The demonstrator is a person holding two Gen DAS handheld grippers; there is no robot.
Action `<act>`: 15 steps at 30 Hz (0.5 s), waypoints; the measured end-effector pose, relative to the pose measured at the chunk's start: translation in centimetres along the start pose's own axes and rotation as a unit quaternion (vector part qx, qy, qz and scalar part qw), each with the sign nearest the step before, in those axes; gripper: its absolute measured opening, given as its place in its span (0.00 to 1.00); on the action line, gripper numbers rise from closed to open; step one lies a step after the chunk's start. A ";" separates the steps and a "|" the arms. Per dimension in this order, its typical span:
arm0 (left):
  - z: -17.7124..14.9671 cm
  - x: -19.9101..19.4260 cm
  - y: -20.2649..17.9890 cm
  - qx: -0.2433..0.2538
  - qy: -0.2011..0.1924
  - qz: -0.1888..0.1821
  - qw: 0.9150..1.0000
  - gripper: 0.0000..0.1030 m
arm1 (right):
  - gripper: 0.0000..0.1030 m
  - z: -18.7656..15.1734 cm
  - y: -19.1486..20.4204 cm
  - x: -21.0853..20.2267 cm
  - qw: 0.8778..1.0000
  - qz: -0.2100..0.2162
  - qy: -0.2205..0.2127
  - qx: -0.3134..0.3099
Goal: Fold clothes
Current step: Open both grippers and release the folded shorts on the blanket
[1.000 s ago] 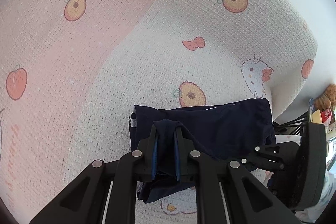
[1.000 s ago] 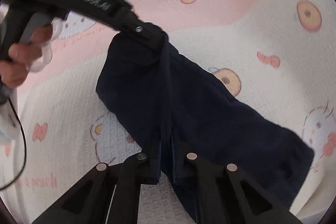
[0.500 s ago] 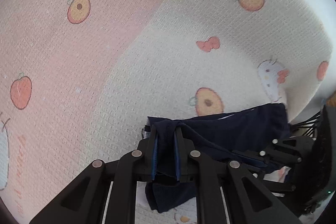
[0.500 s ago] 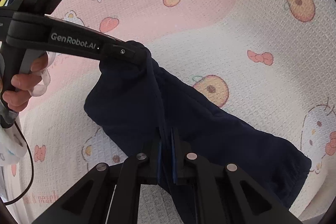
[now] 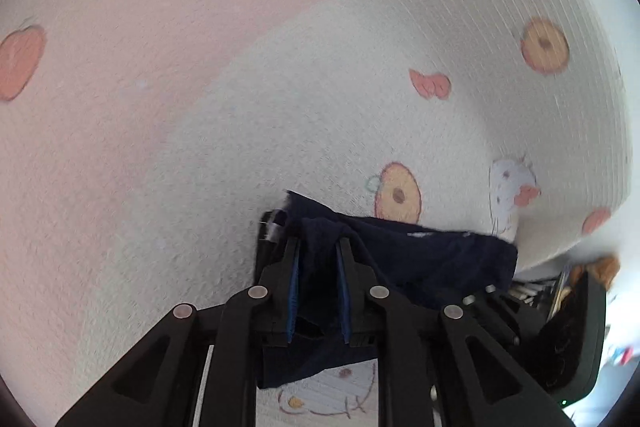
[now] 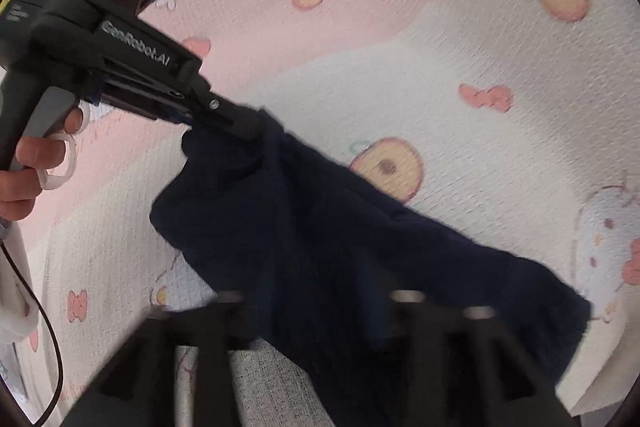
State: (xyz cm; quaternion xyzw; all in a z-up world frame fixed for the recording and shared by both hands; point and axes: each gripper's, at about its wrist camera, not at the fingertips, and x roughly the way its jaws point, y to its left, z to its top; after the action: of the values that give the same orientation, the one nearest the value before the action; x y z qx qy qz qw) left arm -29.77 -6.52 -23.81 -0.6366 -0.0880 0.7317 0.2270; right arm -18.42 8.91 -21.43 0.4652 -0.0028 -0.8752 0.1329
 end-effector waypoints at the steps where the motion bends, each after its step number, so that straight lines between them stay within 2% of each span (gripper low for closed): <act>1: 0.0 -0.6 -0.2 0.004 -0.005 0.007 1.000 0.15 | 0.70 0.0 -0.1 -1.1 1.000 0.012 -0.015 0.004; 3: 0.1 -1.9 -0.7 0.014 -0.016 0.022 1.000 0.16 | 0.70 -0.1 -0.7 -3.4 0.999 0.023 -0.036 0.020; 4: 0.1 -2.5 -0.9 0.020 -0.021 0.030 0.999 0.20 | 0.70 -0.1 -1.0 -4.2 0.999 0.019 -0.038 0.031; 7: 0.4 -3.7 -1.4 0.027 -0.040 0.028 0.998 0.48 | 0.70 -0.7 -2.0 -6.4 0.997 0.016 -0.044 0.061; 11: -0.1 -5.0 -1.8 0.003 -0.041 -0.022 0.999 0.49 | 0.70 -1.3 -3.4 -7.8 0.996 0.004 -0.044 0.083; 15: -1.5 -5.5 -2.7 -0.003 -0.046 -0.031 0.998 0.49 | 0.70 -2.8 -4.8 -8.7 0.993 -0.007 -0.044 0.109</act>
State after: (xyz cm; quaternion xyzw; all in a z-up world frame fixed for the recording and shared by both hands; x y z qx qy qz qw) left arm -27.26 -6.83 -18.04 -0.5996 -0.1202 0.7529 0.2431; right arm -12.61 15.91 -16.51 0.4380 -0.1006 -0.8902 0.0748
